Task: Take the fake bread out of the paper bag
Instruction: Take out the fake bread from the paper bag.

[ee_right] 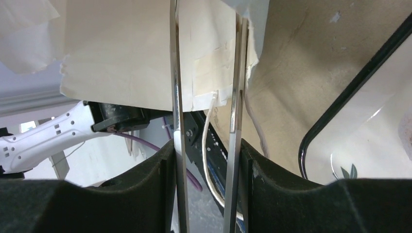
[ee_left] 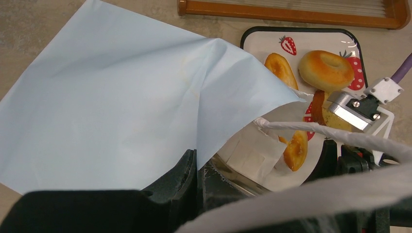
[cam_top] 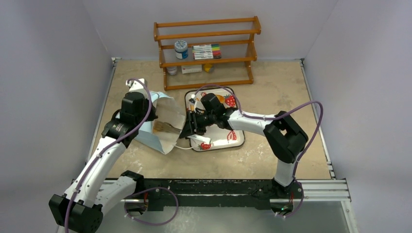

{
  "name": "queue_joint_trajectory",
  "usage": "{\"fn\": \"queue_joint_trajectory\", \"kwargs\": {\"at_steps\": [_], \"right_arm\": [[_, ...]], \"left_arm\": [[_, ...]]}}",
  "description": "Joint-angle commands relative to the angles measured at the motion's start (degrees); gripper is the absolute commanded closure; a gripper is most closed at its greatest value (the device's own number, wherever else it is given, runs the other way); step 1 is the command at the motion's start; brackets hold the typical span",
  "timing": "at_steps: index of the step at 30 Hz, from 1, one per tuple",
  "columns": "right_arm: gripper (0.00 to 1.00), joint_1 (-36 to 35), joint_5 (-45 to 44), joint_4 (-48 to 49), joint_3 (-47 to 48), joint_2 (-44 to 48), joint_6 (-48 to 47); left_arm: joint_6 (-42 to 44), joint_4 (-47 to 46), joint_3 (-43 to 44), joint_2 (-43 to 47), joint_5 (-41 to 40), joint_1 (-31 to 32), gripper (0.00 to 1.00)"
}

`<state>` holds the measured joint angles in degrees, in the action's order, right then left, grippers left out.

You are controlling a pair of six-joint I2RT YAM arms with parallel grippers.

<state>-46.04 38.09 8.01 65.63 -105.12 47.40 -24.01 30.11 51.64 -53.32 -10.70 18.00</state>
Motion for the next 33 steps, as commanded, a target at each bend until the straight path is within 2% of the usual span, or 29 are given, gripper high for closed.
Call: {"fn": "queue_joint_trajectory", "kwargs": {"at_steps": [1, 9, 15, 33], "right_arm": [[0.53, 0.25, 0.57, -7.09, 3.43, 1.19, -2.85], [0.52, 0.25, -0.23, -13.63, 7.10, -0.61, -5.52], [0.52, 0.25, 0.79, -17.64, 13.63, -4.91, -6.48], [0.50, 0.34, 7.69, -13.28, 14.42, -8.97, -1.87]], "left_arm": [[-1.83, -3.57, 0.19, 1.71, -0.56, -0.27, 1.00], [-2.03, -5.53, -1.55, 2.62, -1.53, -0.25, 1.00], [-1.38, -6.71, -2.44, 3.42, -1.49, -0.18, 1.00], [2.84, -8.96, -5.40, 4.86, -0.53, -0.16, 1.00]]}}
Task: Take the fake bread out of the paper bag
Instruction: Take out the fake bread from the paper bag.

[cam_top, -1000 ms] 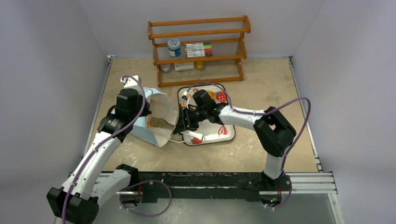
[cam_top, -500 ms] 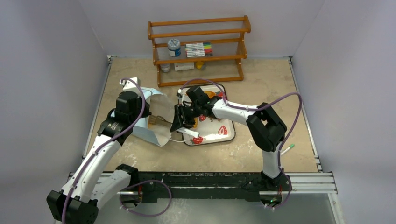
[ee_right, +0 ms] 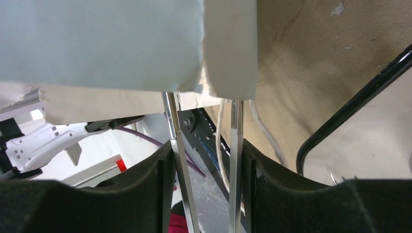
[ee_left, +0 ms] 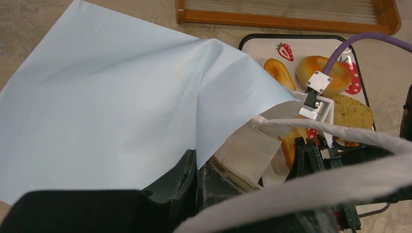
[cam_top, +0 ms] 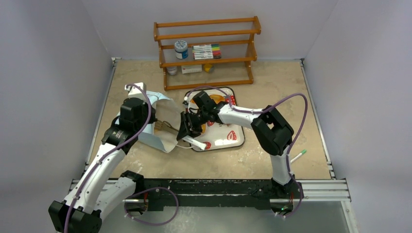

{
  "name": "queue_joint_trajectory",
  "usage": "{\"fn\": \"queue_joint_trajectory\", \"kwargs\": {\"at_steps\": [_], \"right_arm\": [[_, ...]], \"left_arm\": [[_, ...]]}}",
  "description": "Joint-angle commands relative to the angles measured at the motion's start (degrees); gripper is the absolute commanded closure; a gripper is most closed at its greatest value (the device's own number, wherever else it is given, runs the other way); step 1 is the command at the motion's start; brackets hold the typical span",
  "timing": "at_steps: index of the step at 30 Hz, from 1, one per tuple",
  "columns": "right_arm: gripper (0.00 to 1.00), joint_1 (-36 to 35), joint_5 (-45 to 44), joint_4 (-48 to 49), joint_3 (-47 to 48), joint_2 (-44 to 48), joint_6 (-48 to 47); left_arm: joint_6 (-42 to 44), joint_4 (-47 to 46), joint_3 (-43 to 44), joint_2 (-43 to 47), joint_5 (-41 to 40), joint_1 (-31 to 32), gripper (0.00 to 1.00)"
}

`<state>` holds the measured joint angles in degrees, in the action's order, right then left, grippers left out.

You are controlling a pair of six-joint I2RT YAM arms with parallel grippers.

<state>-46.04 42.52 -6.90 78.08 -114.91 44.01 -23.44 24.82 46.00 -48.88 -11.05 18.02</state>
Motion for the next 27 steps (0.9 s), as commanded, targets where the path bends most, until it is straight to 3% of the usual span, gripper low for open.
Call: {"fn": "queue_joint_trajectory", "kwargs": {"at_steps": [1, 15, 27], "right_arm": [[0.50, 0.34, 3.67, 1.84, 1.72, 0.90, 1.77], [0.50, 0.16, 4.49, 1.72, -5.56, 5.57, 2.49], [0.51, -0.36, 6.25, -1.01, 1.44, 0.18, 1.77]], "left_arm": [[2.48, -3.83, 0.18, 0.41, -0.09, -0.21, 1.00], [4.92, -7.94, -0.41, -1.68, -1.03, -0.18, 1.00], [6.29, -9.00, -2.13, -0.97, 4.35, -0.12, 1.00]]}}
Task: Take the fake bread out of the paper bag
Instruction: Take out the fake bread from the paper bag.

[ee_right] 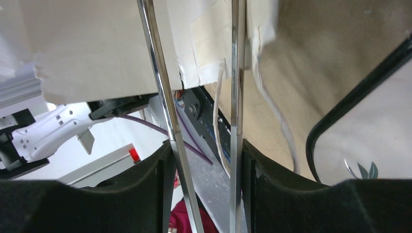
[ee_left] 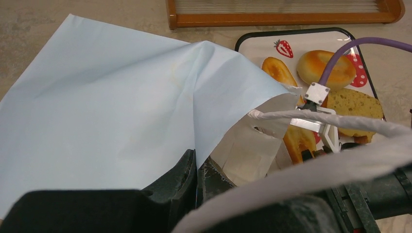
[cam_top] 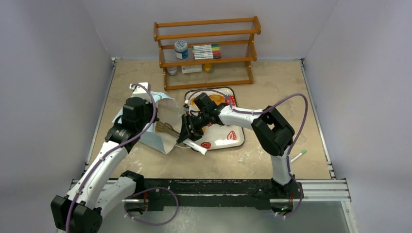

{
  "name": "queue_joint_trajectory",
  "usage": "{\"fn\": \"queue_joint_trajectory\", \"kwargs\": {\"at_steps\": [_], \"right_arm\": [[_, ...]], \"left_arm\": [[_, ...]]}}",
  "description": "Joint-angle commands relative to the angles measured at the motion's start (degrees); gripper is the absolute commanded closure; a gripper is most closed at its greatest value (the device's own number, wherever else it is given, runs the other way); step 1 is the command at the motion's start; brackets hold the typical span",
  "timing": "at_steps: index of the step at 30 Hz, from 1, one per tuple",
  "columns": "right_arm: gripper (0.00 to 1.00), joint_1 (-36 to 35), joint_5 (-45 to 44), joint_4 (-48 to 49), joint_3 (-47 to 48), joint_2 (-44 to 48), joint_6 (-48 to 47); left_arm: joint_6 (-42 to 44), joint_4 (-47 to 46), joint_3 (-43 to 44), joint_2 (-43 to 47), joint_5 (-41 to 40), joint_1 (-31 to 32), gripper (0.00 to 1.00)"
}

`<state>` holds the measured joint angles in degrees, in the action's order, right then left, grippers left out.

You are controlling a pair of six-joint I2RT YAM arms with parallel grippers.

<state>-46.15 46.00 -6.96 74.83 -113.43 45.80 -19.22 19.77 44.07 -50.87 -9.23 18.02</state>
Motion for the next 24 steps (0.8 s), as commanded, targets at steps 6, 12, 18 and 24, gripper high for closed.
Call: {"fn": "queue_joint_trajectory", "kwargs": {"at_steps": [6, 12, 18, 24], "right_arm": [[0.51, -0.58, 3.89, -2.35, 7.91, -4.45, -0.18], [0.51, -1.13, 4.18, -3.04, 10.21, -7.02, -0.18], [0.50, -1.78, 4.39, -3.36, 13.20, -9.44, -0.11], [0.50, -2.94, 4.28, -3.11, 16.62, -12.35, 0.46]], "left_arm": [[4.29, -3.38, -0.01, 0.62, 3.78, 0.41, 1.00], [5.68, -2.28, 0.53, 0.62, 5.02, 0.95, 1.00], [6.99, -0.17, 2.18, 0.08, 5.93, 2.35, 1.00], [7.28, 1.59, 2.63, 0.53, 5.46, 3.59, 1.00]]}}
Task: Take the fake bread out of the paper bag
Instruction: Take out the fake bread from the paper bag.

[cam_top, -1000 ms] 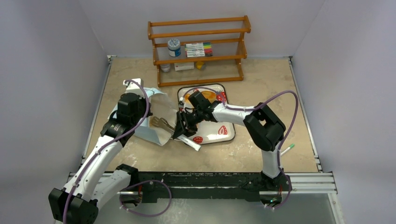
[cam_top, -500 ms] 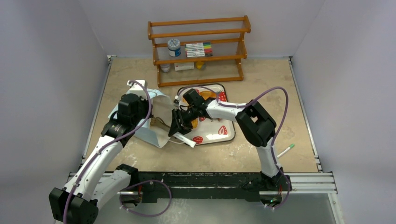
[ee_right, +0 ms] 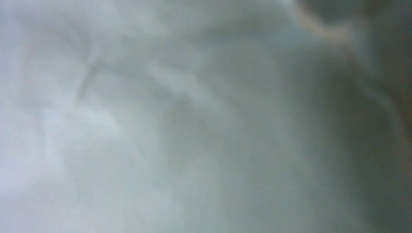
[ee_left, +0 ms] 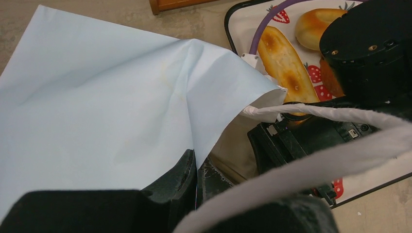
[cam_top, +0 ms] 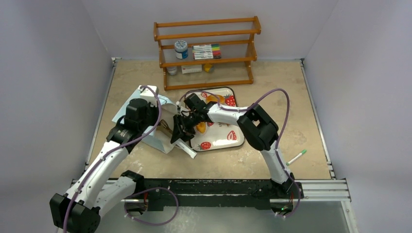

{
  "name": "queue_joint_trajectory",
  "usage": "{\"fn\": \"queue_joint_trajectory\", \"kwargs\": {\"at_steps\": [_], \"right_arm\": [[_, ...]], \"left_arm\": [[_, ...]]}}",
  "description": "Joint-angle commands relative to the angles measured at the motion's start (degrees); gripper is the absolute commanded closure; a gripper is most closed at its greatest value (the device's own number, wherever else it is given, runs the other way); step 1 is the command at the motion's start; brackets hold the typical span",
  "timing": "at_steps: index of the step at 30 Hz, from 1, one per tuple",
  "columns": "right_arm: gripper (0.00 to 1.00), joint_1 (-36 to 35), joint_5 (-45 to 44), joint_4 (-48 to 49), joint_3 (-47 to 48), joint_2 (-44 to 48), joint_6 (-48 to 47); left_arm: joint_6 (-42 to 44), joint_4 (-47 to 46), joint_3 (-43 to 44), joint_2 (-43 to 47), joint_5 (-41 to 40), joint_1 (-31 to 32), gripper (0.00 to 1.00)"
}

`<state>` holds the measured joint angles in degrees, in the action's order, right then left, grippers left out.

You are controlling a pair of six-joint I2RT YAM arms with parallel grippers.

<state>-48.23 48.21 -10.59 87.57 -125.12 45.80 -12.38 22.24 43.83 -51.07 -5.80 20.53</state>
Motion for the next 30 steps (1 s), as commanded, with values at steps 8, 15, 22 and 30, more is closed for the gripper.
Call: {"fn": "queue_joint_trajectory", "kwargs": {"at_steps": [8, 15, 22, 30], "right_arm": [[0.70, -2.11, 2.74, 2.74, 5.00, -1.74, 1.72], [0.94, -2.14, 2.77, 6.18, -0.66, 3.86, 3.43], [1.00, -1.96, 1.84, 11.61, -10.45, 12.65, 5.26], [1.00, -0.48, 0.67, 16.66, -19.26, 21.21, 6.54]], "left_arm": [[-0.19, 0.52, 3.23, 1.47, 0.54, 2.06, 1.00], [-3.56, -1.51, 2.13, 3.61, -4.75, 2.05, 1.00], [-7.18, -2.17, 2.90, 4.49, -13.36, 2.09, 1.00], [-11.05, -1.41, 3.99, 2.92, -20.88, 1.98, 1.00]]}}
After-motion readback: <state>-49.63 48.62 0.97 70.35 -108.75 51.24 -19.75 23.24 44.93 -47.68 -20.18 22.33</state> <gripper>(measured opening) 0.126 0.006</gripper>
